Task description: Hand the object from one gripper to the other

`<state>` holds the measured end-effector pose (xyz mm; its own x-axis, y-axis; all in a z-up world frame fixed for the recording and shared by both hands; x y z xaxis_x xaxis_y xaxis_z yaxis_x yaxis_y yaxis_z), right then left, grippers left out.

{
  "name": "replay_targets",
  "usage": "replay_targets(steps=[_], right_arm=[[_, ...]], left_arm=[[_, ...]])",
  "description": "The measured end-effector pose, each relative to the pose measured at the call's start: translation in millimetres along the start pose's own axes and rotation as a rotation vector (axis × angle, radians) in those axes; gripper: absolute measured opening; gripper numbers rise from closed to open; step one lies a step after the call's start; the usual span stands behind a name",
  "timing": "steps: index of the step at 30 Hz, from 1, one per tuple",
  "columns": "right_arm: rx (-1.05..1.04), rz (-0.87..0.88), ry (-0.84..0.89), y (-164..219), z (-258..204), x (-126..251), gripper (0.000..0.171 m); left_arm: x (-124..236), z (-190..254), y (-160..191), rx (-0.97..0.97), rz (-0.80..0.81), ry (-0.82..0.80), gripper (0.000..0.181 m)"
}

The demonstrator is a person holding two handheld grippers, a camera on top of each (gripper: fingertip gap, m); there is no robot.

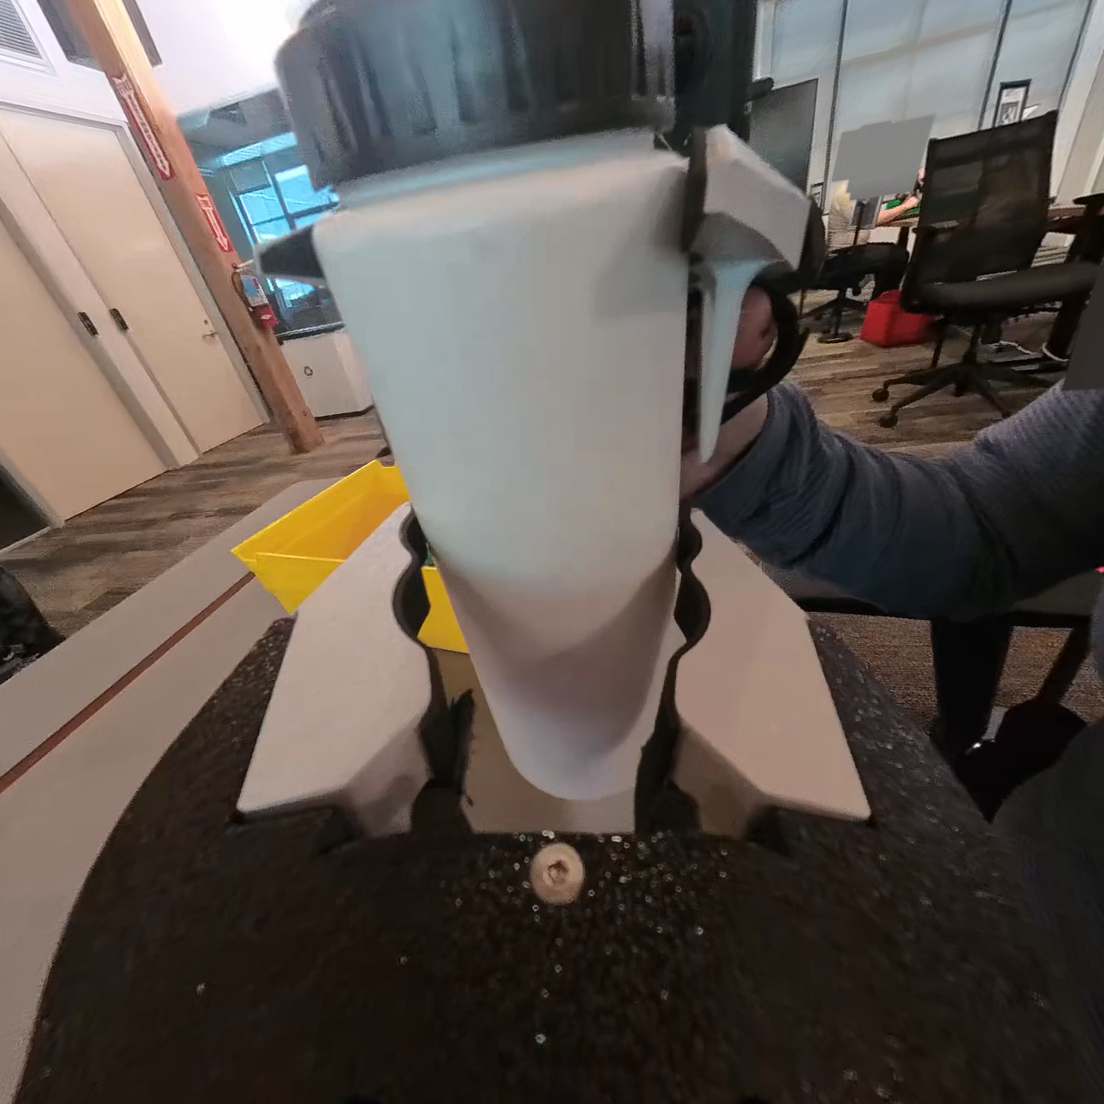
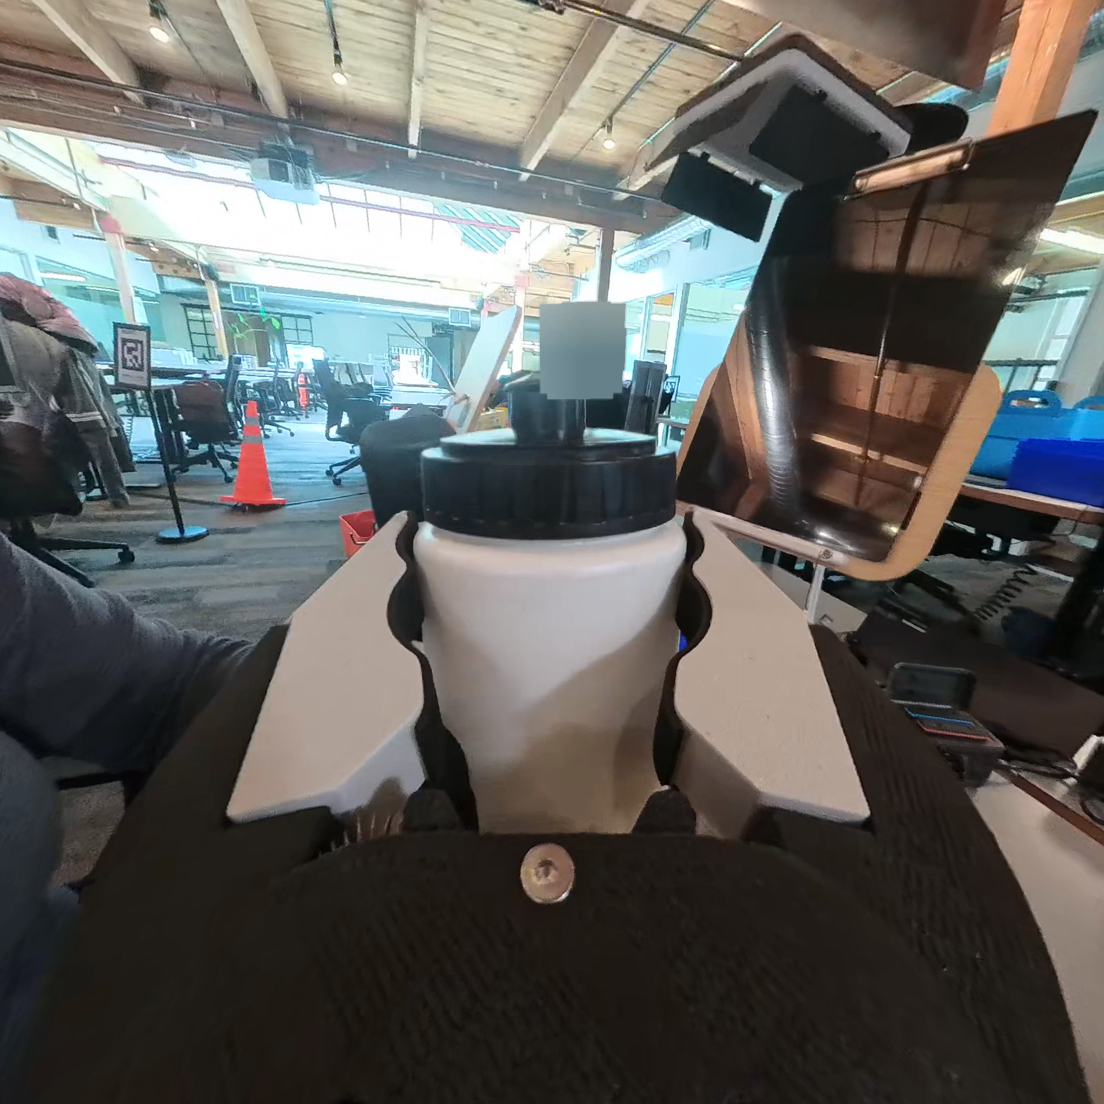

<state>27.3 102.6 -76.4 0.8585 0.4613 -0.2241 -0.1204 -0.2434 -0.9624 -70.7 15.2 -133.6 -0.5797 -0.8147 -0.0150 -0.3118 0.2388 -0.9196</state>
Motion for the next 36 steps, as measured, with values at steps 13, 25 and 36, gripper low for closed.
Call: replay_targets(steps=[13, 25, 36], right_arm=[[-0.015, -0.562, -0.011, 33, 27, 12, 0.113], [0.497, -0.549, 0.149, 40, 31, 15, 0.079], [1.07, -0.555, 0.451, 35, 32, 22, 0.078]], left_arm=[[28, -5, -24, -0.109, 0.287, -0.13, 0.082], [30, -20, -24, 0.133, 0.29, 0.032, 0.131], [56, -47, -8, 0.284, 0.403, 0.005, 0.125]])
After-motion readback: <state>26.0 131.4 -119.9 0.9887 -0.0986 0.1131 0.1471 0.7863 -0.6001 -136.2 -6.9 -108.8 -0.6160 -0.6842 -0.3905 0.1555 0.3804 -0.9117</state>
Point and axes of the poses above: each gripper's, where its closed fingertips meet, x back along the fingers, y out of its underside, z = x × y across the jaws, the point moved 10 cm from there along x, back along the fingers, and after that the axes turned 13 degrees about -x, right-handed, at the moved point
